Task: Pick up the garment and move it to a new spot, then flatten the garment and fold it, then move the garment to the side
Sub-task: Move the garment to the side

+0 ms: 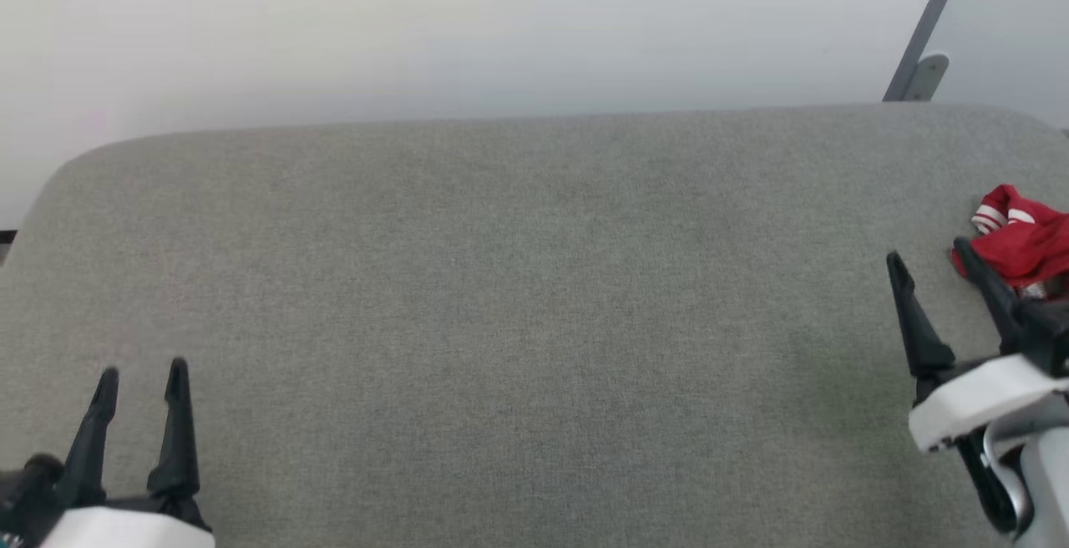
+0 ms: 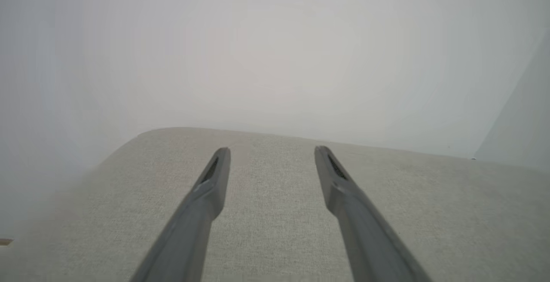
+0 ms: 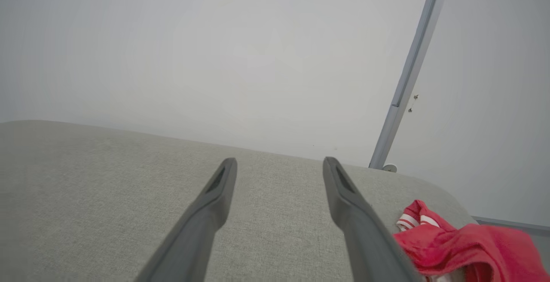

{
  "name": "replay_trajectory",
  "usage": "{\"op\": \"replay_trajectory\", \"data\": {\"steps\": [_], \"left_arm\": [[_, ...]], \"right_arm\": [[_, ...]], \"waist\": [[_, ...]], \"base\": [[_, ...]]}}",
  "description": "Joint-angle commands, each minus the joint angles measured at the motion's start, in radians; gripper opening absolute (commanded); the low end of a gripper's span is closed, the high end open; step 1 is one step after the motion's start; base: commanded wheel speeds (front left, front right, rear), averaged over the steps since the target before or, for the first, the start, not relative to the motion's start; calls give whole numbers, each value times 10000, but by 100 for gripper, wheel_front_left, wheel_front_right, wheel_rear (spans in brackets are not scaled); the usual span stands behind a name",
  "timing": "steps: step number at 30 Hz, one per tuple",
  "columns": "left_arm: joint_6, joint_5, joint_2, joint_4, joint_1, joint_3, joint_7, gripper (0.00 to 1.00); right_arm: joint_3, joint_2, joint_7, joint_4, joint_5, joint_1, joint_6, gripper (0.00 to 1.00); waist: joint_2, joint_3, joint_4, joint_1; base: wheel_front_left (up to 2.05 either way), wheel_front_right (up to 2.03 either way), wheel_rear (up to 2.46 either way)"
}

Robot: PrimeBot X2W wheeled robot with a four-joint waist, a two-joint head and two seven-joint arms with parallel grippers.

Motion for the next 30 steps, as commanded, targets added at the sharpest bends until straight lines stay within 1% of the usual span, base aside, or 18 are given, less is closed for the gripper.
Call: {"op": "replay_trajectory", "data": {"steps": [1, 8, 14, 23, 30], "left_arm": [[-8, -26, -8, -46, 143, 73, -48, 100], [-7, 101, -256, -135, 729, 447, -48, 100], [-7, 184, -370, -158, 1007, 447, -48, 100], [-7, 264, -504, -202, 1037, 454, -48, 100], [-7, 296, -550, -213, 947, 359, -48, 100]], "right_arm": [[-46, 83, -33, -131, -51, 207, -3, 100], [-690, 567, -35, -816, -278, 1244, -3, 100], [-1241, 1078, -34, -1293, -383, 1915, -3, 100], [-1650, 1673, -34, -1736, -515, 2509, -3, 100], [-1765, 1863, -36, -1872, -613, 2736, -3, 100]], "waist": [[-1, -99, 37, -1], [-1, -254, 112, -1], [-1, -300, 166, -1], [-1, -254, 177, -1], [-1, -200, 208, -1]], "base": [[0, 0, 0], [0, 0, 0], [0, 0, 0], [0, 0, 0], [0, 0, 0]]}}
